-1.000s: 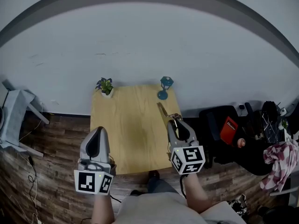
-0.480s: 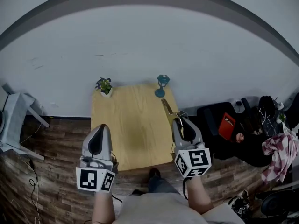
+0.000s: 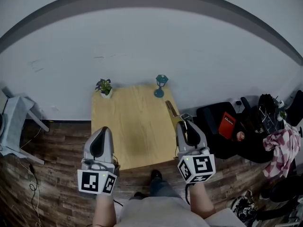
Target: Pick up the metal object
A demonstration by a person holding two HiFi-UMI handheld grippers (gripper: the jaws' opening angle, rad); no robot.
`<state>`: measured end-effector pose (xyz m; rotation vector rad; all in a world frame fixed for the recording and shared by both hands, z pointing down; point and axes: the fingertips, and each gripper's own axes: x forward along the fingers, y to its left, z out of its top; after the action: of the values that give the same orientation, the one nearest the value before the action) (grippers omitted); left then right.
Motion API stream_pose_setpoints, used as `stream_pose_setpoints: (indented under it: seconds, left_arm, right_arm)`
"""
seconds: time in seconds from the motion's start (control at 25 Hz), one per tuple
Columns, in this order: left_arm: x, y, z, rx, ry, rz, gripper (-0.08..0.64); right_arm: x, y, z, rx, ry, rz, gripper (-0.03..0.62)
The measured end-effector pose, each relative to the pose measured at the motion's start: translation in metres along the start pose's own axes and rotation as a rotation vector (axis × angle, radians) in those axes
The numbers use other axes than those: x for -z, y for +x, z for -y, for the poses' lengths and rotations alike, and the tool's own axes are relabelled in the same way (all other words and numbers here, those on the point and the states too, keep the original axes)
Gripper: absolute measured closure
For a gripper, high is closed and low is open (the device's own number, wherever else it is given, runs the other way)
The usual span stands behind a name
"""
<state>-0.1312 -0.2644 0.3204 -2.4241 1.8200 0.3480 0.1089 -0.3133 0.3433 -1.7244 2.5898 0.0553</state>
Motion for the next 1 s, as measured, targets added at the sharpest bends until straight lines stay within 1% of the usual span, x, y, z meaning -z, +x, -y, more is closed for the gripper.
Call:
stream_pose_setpoints:
  seconds: [0.4,1.0]
  left_arm:
    - [-0.006,-0.018,0.008,0.019,0.007,0.002,0.555]
    - [-0.015,-0.034,0.010,0.013,0.017,0.018,0.555]
  right_arm:
    - [-0.010,-0.024,-0.009,0.020,0.014,0.040,0.514]
    - [-0.021,-0.042,-0.015,0.030,0.002,0.074,0.514]
